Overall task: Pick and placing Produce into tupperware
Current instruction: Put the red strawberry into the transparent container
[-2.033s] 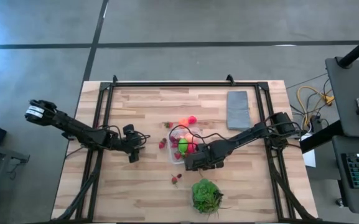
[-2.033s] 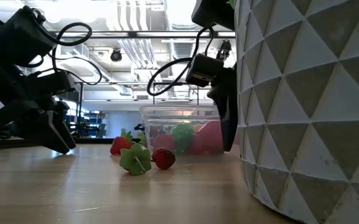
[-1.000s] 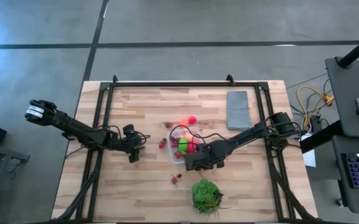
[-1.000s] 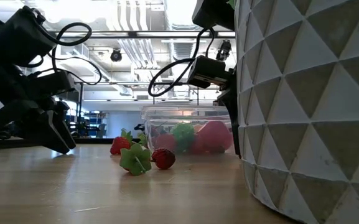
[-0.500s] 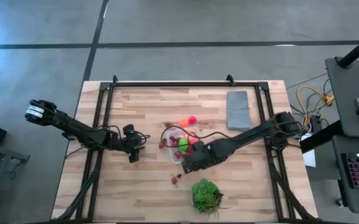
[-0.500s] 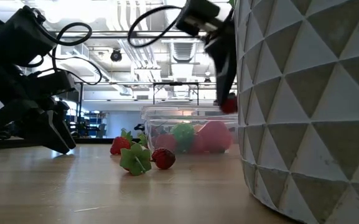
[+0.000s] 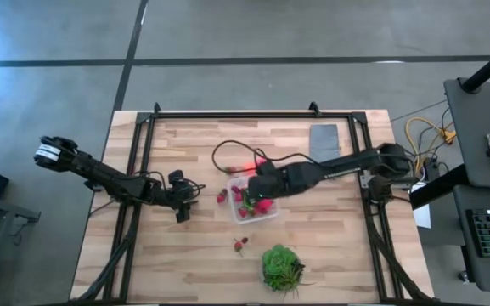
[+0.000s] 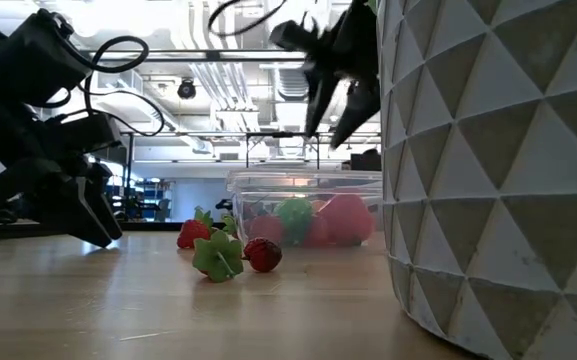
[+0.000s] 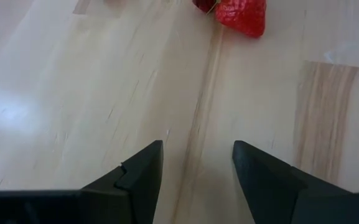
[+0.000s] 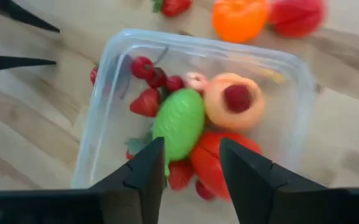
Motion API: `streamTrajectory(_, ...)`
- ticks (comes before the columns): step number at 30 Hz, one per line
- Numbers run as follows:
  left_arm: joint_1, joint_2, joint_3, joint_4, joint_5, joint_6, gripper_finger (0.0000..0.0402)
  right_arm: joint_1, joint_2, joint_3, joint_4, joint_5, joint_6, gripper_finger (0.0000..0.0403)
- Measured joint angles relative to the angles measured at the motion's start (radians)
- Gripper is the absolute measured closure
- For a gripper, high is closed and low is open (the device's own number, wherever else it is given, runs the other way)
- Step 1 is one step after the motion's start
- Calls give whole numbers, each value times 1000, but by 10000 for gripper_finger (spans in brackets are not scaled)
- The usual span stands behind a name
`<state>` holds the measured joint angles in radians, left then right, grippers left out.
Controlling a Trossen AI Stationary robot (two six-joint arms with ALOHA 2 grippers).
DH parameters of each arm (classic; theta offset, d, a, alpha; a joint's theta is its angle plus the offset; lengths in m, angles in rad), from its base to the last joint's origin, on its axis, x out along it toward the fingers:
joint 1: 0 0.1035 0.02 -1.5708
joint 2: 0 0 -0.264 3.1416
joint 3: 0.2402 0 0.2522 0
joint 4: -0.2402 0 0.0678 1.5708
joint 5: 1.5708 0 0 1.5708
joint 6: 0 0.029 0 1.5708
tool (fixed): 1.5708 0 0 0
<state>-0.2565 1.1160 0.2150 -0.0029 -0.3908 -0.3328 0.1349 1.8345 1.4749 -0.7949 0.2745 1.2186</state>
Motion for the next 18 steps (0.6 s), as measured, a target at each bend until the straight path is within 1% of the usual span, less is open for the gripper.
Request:
streamTrajectory(2,0,0,5,0,0,0,217,-28,17,-2,48,-31,-36,245)
streamTrajectory(4,0,0,11,1,-1,0,217,-45,22,-2,46,-46,-40,232)
streamTrajectory(8,15,0,28,2,-3,0,217,-48,17,6,11,-14,-42,210)
streamTrajectory(11,61,0,41,2,5,4,217,-42,-9,8,-4,-7,-42,199)
streamTrajectory(14,131,9,54,38,87,47,217,-33,-39,8,-83,26,-43,192)
streamTrajectory(16,173,27,56,109,161,95,217,-22,-56,8,-160,73,-42,187)
streamTrajectory(18,196,53,67,176,208,137,217,-8,-84,8,-243,110,-44,180)
